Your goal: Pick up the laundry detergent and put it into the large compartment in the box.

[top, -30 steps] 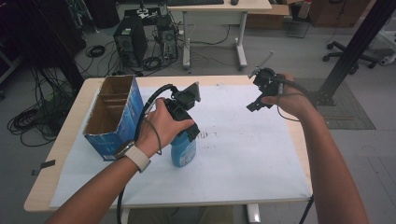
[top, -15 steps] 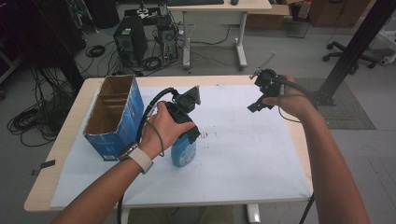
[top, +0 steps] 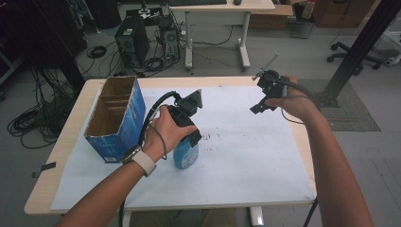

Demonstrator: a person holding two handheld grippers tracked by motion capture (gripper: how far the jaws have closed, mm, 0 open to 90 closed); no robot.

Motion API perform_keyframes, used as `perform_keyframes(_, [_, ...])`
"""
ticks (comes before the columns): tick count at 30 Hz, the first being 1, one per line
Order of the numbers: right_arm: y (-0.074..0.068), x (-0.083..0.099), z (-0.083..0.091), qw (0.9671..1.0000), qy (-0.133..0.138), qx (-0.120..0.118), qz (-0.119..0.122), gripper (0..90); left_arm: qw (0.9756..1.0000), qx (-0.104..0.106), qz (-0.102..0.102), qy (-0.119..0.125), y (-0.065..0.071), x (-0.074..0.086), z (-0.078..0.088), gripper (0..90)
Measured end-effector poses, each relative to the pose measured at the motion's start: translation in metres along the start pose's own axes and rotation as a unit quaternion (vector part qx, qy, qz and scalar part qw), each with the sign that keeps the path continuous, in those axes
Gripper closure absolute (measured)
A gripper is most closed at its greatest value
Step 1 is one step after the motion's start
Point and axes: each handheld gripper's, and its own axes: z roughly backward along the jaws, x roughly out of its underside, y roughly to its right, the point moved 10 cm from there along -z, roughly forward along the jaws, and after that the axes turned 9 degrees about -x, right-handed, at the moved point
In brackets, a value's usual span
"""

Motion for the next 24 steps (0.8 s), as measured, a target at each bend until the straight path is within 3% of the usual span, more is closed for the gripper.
perform_keyframes(24, [0.0004, 0.0012, -0.0022, 1.0000, 0.000, -0.002, -0.001, 9.7, 0.9999, 0.012, 0.003, 0.006, 0.0017, -0.0005, -0.0054, 30.4])
